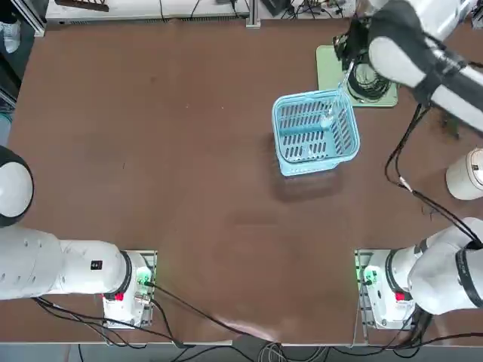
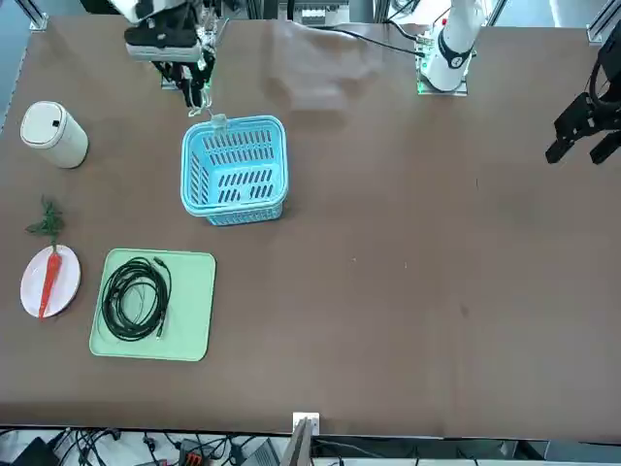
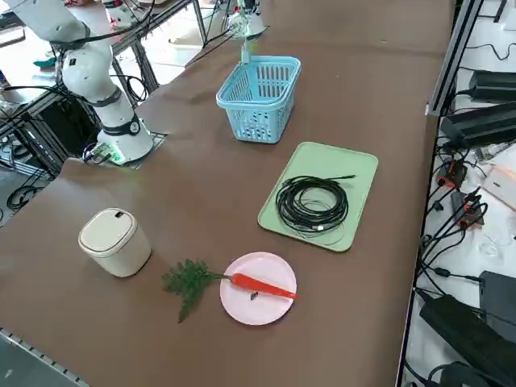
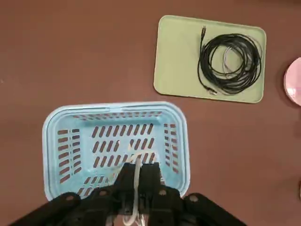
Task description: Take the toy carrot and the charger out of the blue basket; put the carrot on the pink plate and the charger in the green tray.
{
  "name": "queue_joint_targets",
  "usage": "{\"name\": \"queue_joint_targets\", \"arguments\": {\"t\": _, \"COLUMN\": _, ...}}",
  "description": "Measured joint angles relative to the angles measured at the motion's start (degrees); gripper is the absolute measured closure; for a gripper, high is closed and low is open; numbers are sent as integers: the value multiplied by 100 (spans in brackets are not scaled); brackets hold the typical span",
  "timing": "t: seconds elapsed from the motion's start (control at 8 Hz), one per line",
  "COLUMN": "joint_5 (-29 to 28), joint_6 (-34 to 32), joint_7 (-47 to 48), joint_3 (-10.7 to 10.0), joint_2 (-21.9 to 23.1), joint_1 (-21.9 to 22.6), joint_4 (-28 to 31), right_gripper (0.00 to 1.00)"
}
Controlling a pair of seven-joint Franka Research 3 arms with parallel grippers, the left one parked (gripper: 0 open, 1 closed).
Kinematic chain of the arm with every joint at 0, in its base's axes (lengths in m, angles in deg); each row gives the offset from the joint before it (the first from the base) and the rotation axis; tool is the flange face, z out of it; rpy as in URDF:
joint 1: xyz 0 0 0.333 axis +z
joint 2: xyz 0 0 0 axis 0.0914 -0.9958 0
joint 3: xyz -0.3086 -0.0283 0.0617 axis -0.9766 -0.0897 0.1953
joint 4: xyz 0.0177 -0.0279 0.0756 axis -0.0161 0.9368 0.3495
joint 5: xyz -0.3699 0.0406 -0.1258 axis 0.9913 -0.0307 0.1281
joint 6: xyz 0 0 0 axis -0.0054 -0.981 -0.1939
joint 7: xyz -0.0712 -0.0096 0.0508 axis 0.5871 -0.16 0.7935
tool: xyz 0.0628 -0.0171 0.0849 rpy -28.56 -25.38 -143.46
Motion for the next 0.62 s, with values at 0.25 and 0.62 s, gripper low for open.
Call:
{"name": "queue_joint_targets", "arguments": {"t": 0.25, "joint_5": 0, "joint_6": 1, "joint_7": -432, "joint_3": -439, "joint_2": -378, "joint_1": -37, "joint_4": -334, "right_gripper": 97}}
{"name": "queue_joint_targets", "arguments": {"t": 0.62, "joint_5": -14, "joint_6": 3, "joint_7": -1140, "joint_3": -1079, "joint_2": -1128, "joint_1": -66, "joint_4": -1018, "right_gripper": 97}}
